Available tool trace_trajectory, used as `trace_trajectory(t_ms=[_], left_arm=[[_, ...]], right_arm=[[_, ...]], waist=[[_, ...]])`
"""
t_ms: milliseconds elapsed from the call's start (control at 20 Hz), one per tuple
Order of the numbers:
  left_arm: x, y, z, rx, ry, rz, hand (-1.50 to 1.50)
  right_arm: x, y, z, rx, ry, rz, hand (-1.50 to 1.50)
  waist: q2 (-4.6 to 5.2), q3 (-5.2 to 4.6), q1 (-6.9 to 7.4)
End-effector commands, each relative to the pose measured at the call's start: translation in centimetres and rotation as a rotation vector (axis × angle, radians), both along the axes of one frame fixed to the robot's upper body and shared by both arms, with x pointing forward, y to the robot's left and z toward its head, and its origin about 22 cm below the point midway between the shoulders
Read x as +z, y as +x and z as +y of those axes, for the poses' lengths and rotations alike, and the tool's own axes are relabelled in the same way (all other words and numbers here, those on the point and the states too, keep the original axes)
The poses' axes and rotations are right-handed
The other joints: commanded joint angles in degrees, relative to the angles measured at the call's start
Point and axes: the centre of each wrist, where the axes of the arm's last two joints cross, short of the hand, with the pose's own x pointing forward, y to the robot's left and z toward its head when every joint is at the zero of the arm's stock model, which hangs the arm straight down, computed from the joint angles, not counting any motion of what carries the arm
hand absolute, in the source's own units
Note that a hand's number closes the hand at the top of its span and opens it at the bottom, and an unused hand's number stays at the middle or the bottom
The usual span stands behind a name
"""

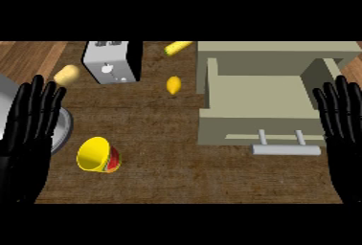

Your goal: Pick up the cup, place it into the drawer and close the drawer

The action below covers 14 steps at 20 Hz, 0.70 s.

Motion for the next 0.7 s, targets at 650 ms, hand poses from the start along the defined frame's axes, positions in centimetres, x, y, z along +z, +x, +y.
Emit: trace_trajectory(t_ms=[650], left_arm=[[-3.7,-3.4,7.0,-0.399,-0.231,0.241,-1.50]], right_arm=[[0.5,0.6,-2.2,-0.008,-0.107,0.038,-1.50]], waist=[[1.29,-0.96,-0.77]])
